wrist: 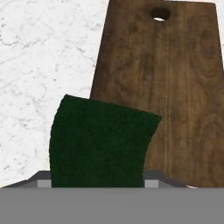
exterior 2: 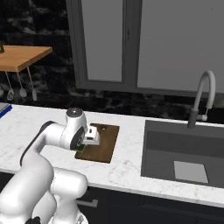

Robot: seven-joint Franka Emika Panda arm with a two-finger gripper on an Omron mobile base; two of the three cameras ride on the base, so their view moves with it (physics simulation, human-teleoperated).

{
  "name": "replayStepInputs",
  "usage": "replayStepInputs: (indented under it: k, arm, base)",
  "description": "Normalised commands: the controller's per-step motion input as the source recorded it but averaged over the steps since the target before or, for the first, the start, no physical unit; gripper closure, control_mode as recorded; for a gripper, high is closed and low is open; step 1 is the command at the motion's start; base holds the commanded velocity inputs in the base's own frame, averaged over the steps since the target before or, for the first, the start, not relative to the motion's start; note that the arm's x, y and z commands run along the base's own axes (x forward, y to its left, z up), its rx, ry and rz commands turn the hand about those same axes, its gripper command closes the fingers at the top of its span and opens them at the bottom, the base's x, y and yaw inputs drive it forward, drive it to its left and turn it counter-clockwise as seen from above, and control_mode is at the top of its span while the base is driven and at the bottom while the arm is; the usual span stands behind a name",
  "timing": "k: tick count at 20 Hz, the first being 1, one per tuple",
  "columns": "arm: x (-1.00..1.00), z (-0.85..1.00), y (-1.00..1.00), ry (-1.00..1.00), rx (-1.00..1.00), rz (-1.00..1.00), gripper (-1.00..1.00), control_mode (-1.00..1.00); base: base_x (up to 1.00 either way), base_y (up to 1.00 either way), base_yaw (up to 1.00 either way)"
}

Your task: Pick up the sponge from the counter and clean the cutting board by briefly scrubbing or pressing down on the cutting board. Once finished, release the sponge.

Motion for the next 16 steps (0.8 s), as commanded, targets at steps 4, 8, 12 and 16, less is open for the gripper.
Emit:
replayStepInputs:
  k: [4,8,12,16]
  arm:
    - [-0.04,-0.33,0.13,-0.16,0.00,0.00,1.00,-1.00]
    - [-0.01,-0.29,0.03,-0.15,0.00,0.00,1.00,-1.00]
    - [0.17,-0.37,0.00,-0.12,0.00,0.00,1.00,-1.00]
    - [0.47,-0.49,0.00,-0.08,0.00,0.01,1.00,-1.00]
  base:
    - [0.00,0.00,0.00]
    - [0.00,0.00,0.00]
    - [0.00,0.00,0.00]
    - [0.00,0.00,0.00]
